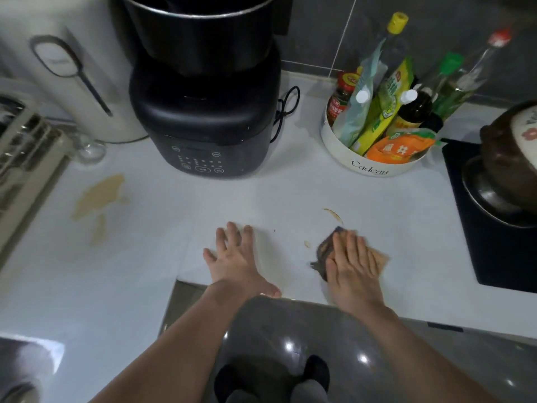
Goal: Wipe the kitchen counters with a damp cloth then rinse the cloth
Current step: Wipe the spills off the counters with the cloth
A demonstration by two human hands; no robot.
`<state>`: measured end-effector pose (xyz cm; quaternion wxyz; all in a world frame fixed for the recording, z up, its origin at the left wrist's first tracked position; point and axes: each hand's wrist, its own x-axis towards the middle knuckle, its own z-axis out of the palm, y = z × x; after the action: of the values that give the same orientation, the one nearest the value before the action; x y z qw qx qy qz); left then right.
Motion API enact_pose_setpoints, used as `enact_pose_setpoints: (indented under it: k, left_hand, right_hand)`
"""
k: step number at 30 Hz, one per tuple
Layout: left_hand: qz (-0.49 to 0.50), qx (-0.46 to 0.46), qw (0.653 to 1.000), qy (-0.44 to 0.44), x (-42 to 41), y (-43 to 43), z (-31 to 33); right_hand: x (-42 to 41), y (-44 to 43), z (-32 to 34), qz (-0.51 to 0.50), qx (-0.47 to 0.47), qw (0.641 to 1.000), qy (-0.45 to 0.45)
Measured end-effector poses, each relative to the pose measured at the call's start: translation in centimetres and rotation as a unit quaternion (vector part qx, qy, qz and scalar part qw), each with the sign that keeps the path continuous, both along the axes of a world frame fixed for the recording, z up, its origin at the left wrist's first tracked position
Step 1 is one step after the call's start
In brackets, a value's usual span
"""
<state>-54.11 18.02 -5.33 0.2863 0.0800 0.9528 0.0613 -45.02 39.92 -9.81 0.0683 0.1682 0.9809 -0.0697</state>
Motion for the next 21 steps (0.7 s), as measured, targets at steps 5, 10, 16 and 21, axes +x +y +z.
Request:
enact_pose_setpoints:
  k: [5, 10, 16, 21]
  left_hand:
    - [-0.001, -0.012, 1.000, -0.018, -0.1, 0.2, -0.1]
    - [0.027, 0.100, 0.995, 0.011, -0.5, -2.6, 1.8]
    - [0.073, -0.009, 0.997, 0.029, 1.1, -13.0, 2.6]
    - [0.034, -0.027, 0.999, 0.031, 1.8, -13.8, 2.3]
  right_hand:
    - [-7.1, -6.1, 0.4, -0.001, -0.029, 0.999, -0.016]
    - [-6.8, -6.9, 0.4, 0.187, -0.021, 0.982, -0.023]
    - [-5.4, -4.9, 0.8, 0.005, 0.001, 0.999, -0.043]
    - [-11.6, -17.5, 0.5, 0.173, -0.026, 0.984, -0.036]
